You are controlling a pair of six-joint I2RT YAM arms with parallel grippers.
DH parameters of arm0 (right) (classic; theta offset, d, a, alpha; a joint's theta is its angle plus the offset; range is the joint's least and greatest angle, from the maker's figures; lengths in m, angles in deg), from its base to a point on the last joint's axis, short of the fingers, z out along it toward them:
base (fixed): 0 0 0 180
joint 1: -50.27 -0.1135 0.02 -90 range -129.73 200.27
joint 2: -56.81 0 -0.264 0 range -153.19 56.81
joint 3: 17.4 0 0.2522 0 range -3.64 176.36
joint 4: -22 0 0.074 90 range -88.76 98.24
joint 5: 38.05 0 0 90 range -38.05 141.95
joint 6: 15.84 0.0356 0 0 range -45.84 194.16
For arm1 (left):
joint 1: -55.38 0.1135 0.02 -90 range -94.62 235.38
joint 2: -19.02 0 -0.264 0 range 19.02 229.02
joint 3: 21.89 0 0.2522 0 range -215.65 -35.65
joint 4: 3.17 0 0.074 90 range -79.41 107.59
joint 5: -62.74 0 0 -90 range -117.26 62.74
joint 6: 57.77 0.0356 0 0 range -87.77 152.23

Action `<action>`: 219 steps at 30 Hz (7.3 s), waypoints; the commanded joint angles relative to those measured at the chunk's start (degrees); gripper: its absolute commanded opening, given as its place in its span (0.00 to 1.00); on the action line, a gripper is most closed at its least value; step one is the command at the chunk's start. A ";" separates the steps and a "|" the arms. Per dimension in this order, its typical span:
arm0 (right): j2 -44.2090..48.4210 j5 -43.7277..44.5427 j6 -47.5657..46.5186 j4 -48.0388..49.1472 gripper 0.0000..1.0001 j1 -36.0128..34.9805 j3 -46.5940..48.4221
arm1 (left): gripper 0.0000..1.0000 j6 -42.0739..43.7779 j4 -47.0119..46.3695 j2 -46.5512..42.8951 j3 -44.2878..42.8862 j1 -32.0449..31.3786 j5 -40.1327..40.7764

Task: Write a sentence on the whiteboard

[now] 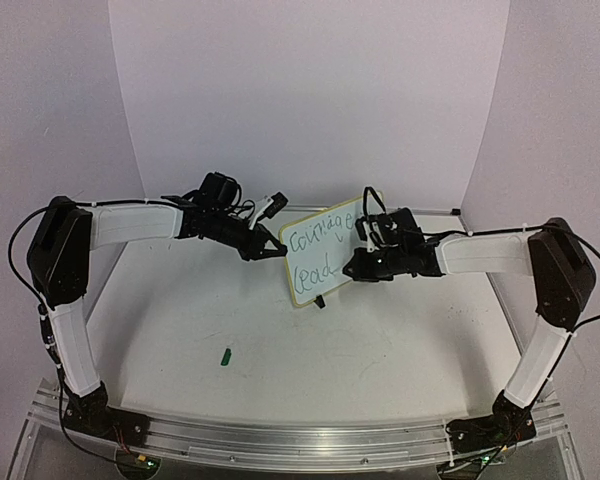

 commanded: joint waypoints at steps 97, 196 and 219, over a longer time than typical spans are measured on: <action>4.19 -2.30 -1.51 3.42 0.00 5.93 0.78 | 0.00 0.61 3.94 1.04 -1.20 -1.03 -1.40; 1.95 5.06 -0.47 3.01 0.00 6.16 5.22 | 0.00 0.74 3.95 1.54 -1.19 -1.03 -1.31; -1.73 6.79 -0.47 3.01 0.00 6.22 2.63 | 0.00 0.78 4.04 1.67 -1.16 -1.03 -1.23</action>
